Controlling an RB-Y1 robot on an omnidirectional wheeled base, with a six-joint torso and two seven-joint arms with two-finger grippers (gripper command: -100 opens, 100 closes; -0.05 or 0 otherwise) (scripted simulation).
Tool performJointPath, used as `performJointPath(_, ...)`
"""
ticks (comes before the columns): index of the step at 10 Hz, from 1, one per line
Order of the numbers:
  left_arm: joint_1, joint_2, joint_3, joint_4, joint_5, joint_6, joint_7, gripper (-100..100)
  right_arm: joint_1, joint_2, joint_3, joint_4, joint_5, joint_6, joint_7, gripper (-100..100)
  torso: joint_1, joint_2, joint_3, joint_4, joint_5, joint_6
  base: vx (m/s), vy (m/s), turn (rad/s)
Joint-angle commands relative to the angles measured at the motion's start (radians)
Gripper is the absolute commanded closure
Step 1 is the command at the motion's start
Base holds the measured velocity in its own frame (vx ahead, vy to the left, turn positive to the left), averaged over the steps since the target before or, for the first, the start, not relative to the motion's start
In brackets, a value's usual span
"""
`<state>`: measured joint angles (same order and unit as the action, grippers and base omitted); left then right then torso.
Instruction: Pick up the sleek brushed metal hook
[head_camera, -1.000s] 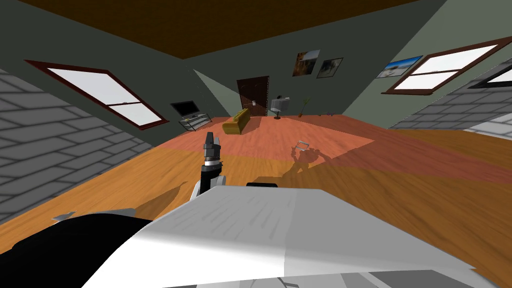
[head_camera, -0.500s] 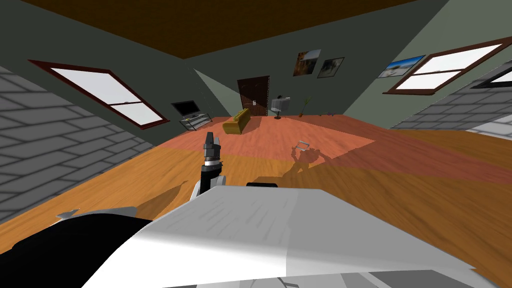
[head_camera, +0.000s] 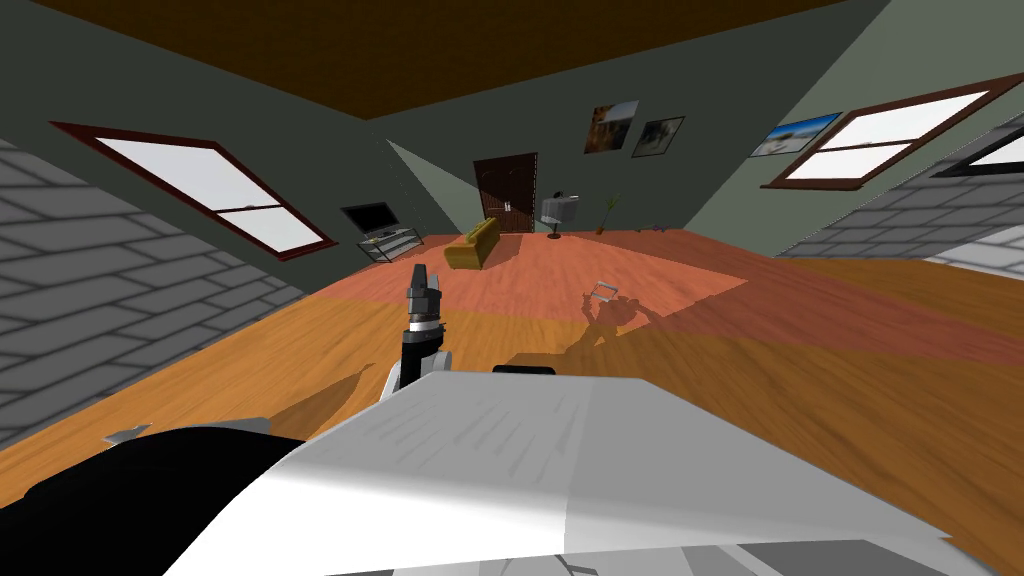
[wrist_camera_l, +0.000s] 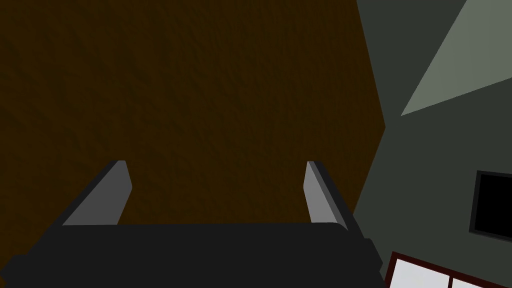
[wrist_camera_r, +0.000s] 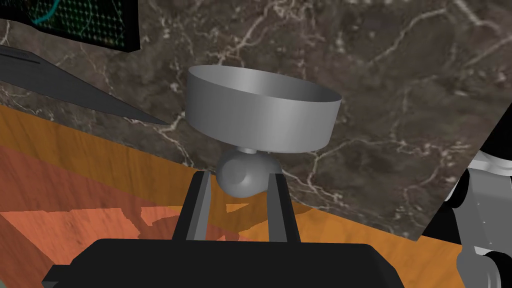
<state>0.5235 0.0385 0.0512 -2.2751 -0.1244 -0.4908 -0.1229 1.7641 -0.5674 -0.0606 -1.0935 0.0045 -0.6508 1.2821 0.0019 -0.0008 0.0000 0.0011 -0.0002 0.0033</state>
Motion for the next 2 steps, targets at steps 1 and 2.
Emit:
performJointPath(1, 0.0, 0.0, 0.0, 0.0, 0.0, 0.0, 0.0, 0, 0.0, 0.0, 0.0, 0.0, 0.0, 0.0, 0.0, 100, 0.0, 0.0, 0.0, 0.0, 0.0, 0.0, 0.013, 0.001, -0.015)
performJointPath(2, 0.0, 0.0, 0.0, 0.0, 0.0, 0.0, 0.0, 0, 0.003, 0.001, 0.0, -0.001, 0.0, -0.001, 0.002, 0, -0.001, 0.001, 0.0, 0.0, 0.0, -0.001, 0.0, 0.0, 0.0)
